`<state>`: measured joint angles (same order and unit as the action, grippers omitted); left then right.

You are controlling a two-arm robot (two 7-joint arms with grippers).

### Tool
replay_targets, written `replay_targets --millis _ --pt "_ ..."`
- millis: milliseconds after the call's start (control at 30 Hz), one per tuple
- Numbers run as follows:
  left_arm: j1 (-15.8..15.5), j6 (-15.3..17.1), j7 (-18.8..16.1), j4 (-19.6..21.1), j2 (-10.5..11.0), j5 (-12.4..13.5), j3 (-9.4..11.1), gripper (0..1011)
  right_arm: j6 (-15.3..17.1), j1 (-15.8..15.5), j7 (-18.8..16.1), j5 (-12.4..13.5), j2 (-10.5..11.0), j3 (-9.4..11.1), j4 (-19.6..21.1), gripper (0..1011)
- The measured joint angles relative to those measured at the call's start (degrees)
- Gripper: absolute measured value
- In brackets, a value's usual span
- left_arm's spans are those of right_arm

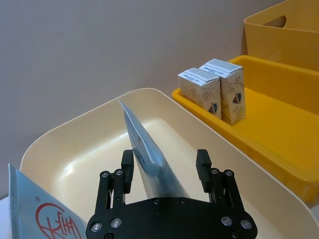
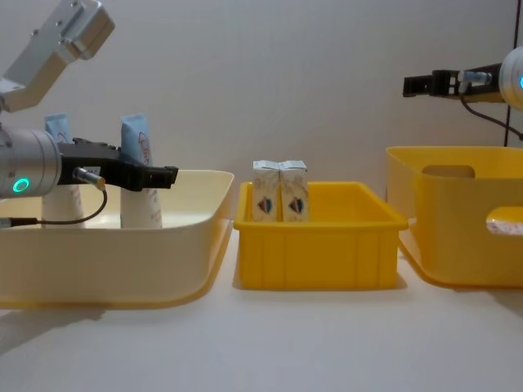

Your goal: Bimanual collaborative sorting of washing and personal care products

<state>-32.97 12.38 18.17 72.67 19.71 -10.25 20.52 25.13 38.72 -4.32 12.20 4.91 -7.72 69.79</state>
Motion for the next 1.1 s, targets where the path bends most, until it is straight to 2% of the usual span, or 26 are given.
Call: replay_targets --millis 133,200,500,800,1100 --pt "-0.1 -0.1 0.0 -0.2 -0.1 0.1 0.0 673 0.0 0.0 0.0 0.0 0.0 0.0 0.0 1001" --pt "-0.1 -0.1 0.0 -0.2 -0.1 0.1 0.0 644 0.0 0.0 0.0 0.0 0.0 0.0 0.0 1001" --pt "-0.2 -0.1 0.1 -0.4 -0.2 0.2 0.0 328 0.0 0.0 0.0 0.0 0.0 0.0 0.0 1001" --pt "-0.3 -0.2 0.1 -0.5 -0.2 0.2 0.0 244 0.0 0.0 0.0 0.0 0.0 0.0 0.0 1001" --pt "-0.3 -0.2 0.1 -0.5 -0.3 0.2 0.0 234 0.0 0.0 0.0 0.0 0.0 0.0 0.0 1001"
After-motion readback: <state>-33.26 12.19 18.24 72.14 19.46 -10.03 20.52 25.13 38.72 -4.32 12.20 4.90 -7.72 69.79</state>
